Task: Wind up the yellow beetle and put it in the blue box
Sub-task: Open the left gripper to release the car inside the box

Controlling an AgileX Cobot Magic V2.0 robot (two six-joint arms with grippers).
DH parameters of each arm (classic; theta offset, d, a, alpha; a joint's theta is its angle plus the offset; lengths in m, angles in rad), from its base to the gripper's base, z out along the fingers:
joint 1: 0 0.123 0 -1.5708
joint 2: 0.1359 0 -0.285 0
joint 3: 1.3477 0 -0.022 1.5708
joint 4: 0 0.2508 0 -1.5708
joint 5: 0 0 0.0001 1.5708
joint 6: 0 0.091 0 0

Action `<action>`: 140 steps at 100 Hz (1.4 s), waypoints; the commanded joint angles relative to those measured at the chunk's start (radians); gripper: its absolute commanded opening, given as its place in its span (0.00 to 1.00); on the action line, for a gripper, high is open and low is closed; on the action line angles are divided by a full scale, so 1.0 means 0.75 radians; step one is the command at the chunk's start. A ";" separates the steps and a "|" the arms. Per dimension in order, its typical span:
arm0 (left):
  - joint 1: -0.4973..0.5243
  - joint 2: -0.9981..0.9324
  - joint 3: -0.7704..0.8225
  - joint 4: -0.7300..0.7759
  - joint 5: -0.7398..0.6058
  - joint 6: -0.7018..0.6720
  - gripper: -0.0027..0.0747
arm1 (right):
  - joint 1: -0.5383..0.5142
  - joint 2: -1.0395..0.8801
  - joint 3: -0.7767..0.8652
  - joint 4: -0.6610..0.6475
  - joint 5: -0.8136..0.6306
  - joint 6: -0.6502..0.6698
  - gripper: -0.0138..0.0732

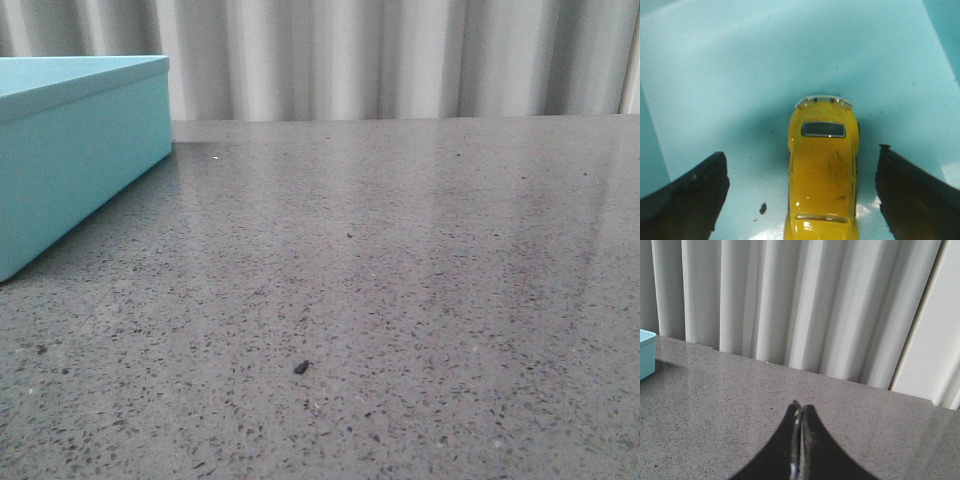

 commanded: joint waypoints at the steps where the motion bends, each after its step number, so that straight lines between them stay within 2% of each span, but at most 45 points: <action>1: 0.003 -0.104 -0.096 -0.034 -0.070 -0.022 0.79 | 0.005 0.008 -0.032 -0.010 -0.098 -0.013 0.10; 10: 0.003 -0.155 -0.160 -0.110 -0.085 -0.022 0.78 | 0.005 0.006 -0.032 -0.010 -0.098 -0.013 0.10; 15: 0.003 -0.191 -0.184 -0.179 -0.110 -0.022 0.74 | 0.005 0.006 -0.032 -0.010 -0.098 -0.013 0.10; 22: 0.003 -0.247 -0.198 -0.270 -0.132 -0.008 0.62 | 0.005 0.006 -0.032 -0.010 -0.098 -0.013 0.10; 34: 0.003 -0.342 -0.181 -0.305 -0.117 0.003 0.32 | 0.005 -0.012 -0.032 -0.010 -0.098 -0.013 0.10; 39: 0.003 -0.390 -0.153 -0.305 -0.117 0.003 0.23 | 0.005 -0.025 -0.032 -0.010 -0.095 -0.013 0.10; 45: 0.003 -0.451 -0.100 -0.305 -0.133 0.003 0.18 | 0.005 -0.049 -0.032 -0.010 -0.089 -0.013 0.10; 56: 0.000 -0.580 0.045 -0.316 -0.196 0.003 0.17 | 0.005 -0.099 -0.032 -0.012 -0.049 -0.013 0.10; 66: -0.037 -0.734 0.261 -0.399 -0.296 0.003 0.17 | 0.005 -0.145 -0.032 -0.035 0.021 -0.013 0.10; 86: -0.149 -1.099 0.739 -0.434 -0.676 0.003 0.13 | 0.005 -0.178 -0.032 -0.041 0.082 -0.013 0.10; 98: -0.168 -1.357 0.950 -0.434 -0.819 0.003 0.07 | 0.005 -0.179 -0.032 -0.041 0.075 -0.013 0.10; 106: -0.168 -1.513 1.064 -0.425 -0.838 0.003 0.01 | 0.005 -0.179 -0.032 -0.041 0.075 -0.013 0.10; 123: -0.168 -1.765 1.292 -0.422 -0.838 0.003 0.01 | 0.005 -0.179 -0.032 -0.038 0.059 -0.013 0.10; 140: -0.168 -1.880 1.402 -0.486 -0.838 0.003 0.01 | 0.005 -0.179 -0.032 -0.009 -0.002 -0.013 0.10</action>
